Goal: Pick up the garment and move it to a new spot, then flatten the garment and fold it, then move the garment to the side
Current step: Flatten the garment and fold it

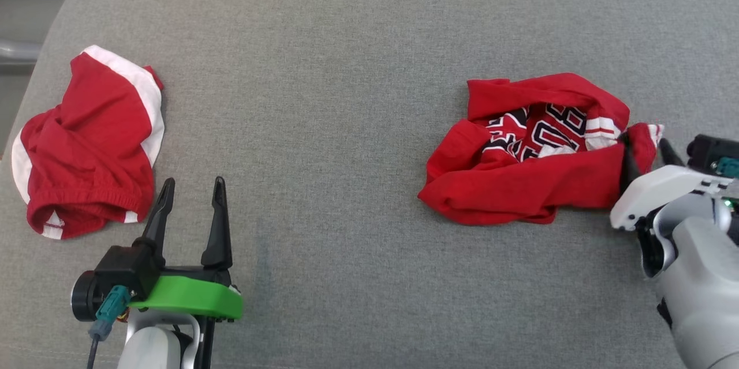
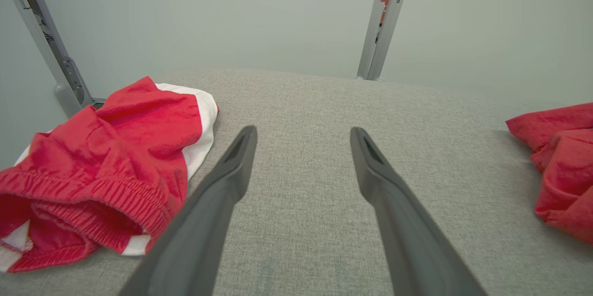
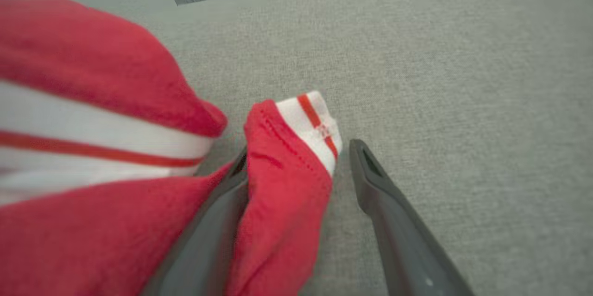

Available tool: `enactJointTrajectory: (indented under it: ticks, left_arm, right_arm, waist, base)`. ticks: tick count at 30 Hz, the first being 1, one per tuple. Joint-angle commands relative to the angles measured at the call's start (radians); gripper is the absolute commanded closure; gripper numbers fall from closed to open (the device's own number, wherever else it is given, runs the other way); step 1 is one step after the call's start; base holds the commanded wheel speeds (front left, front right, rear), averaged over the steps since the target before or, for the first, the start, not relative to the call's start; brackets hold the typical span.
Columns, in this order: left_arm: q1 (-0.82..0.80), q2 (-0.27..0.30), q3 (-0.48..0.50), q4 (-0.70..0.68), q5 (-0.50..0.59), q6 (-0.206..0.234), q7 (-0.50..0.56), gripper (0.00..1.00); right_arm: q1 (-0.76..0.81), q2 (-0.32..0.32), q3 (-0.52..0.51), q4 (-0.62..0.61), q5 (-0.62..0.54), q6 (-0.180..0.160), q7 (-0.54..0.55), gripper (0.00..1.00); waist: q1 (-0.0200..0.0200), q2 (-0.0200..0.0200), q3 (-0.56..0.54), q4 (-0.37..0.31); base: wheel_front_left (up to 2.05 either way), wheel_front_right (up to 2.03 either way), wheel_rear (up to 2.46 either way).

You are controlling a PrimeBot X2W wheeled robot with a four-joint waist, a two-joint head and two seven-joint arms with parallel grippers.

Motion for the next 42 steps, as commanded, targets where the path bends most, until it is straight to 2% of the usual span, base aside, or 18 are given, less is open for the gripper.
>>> enactJointTrajectory:
  ticks: [1,2,8,14,19,22,27,36,42]
  left_arm:
    - [-0.007,0.0,-0.002,0.002,-0.013,0.007,-0.001,0.0]
    - [-0.005,0.0,-0.003,0.001,-0.015,0.009,-0.001,0.0]
    - [-0.002,0.001,-0.007,0.004,-0.015,0.013,-0.001,0.0]
    - [0.004,0.001,-0.004,0.009,-0.021,0.013,-0.001,0.0]
    - [0.026,0.001,-0.002,0.011,-0.028,0.016,-0.001,0.0]
    - [0.036,0.001,-0.006,0.007,-0.032,0.017,-0.001,0.0]
    - [0.046,0.001,-0.008,0.005,-0.034,0.018,-0.001,0.0]
    - [0.059,0.001,-0.011,0.007,-0.042,0.022,-0.001,0.0]
    - [0.062,0.001,-0.019,0.008,-0.045,0.024,-0.001,0.0]
  right_arm:
    - [0.018,0.01,0.012,0.004,0.018,0.0,-0.003,0.81]
    - [0.019,0.008,0.013,-0.004,0.027,0.0,-0.003,1.0]
    - [0.045,-0.014,0.003,-0.093,0.045,0.0,-0.003,1.0]
    - [0.072,-0.008,-0.055,-0.296,0.019,0.0,-0.003,1.0]
    - [0.097,0.038,-0.026,-0.489,-0.01,0.0,-0.003,1.0]
    - [0.103,0.067,0.055,-0.565,-0.021,0.0,-0.003,1.0]
    - [0.1,0.108,0.231,-0.613,-0.019,0.0,-0.003,1.0]
    - [0.099,0.18,0.586,-0.561,0.01,0.0,-0.003,1.0]
    - [0.113,0.205,0.765,-0.506,0.065,0.0,-0.003,1.0]
  waist:
    - [0.0,0.0,-0.002,-0.002]
    - [0.0,0.0,-0.003,-0.004]
    - [0.0,0.0,-0.017,-0.015]
    - [0.0,0.0,-0.053,-0.017]
    - [0.0,0.0,-0.088,-0.009]
    - [0.0,0.0,-0.105,0.005]
    - [0.0,0.0,-0.121,0.042]
    - [0.0,0.0,-0.119,0.132]
    - [0.0,0.0,-0.126,0.177]
  base:
    - [0.0,0.0,0.0]
    - [0.0,0.0,0.0]
    - [0.0,0.0,0.0]
    - [0.0,0.0,0.0]
    - [0.0,0.0,0.0]
    - [0.0,0.0,0.0]
    - [0.0,0.0,0.0]
    - [0.0,0.0,0.0]
    - [0.0,0.0,0.0]
